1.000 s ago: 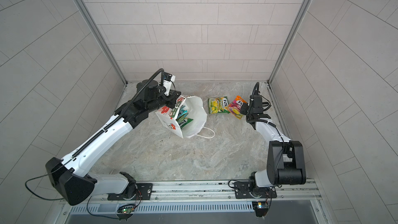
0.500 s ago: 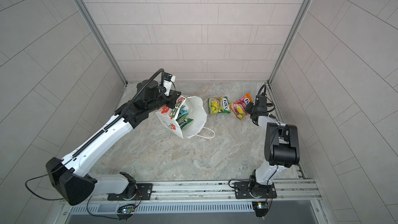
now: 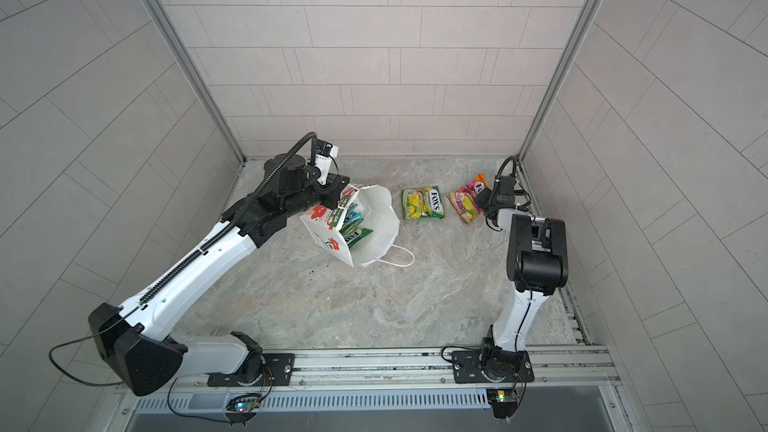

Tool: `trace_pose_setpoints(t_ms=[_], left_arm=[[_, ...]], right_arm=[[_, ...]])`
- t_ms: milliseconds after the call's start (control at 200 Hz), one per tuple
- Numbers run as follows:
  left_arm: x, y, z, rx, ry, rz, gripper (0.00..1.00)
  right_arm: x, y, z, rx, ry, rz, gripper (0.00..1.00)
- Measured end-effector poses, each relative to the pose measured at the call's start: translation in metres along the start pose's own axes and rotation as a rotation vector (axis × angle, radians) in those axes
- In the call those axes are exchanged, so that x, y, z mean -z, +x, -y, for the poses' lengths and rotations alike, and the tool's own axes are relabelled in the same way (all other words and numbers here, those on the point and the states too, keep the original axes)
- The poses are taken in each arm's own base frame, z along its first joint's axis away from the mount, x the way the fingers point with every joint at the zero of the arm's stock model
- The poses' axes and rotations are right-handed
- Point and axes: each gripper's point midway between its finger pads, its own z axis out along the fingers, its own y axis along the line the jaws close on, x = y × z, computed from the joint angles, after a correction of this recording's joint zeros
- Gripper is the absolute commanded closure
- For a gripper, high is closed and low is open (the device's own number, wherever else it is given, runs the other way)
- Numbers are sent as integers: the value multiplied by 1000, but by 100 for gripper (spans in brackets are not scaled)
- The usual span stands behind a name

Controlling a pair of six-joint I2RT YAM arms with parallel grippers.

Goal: Take the snacks out of the paper bag
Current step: 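Lower the orange packet onto the table beside the green packet, open right gripper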

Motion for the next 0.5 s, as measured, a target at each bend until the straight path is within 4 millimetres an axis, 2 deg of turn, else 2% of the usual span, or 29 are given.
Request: trace_pose_setpoints(t_ms=[120, 155, 305, 400, 500], left_arm=[[0, 0, 0, 0, 2, 0, 100], [0, 0, 1, 0, 3, -1, 100], [0, 0, 1, 0, 4, -2, 100], [-1, 1, 1, 1, 4, -4, 100], [-2, 1, 1, 1, 7, -5, 100]], right_arm=[[-10, -4, -2, -26, 0, -1, 100], [-11, -5, -2, -32, 1, 0, 95], [-11, -11, -5, -47, -1, 9, 63], [-11, -10, -4, -50, 7, 9, 55], [-10, -9, -2, -48, 11, 6, 53]])
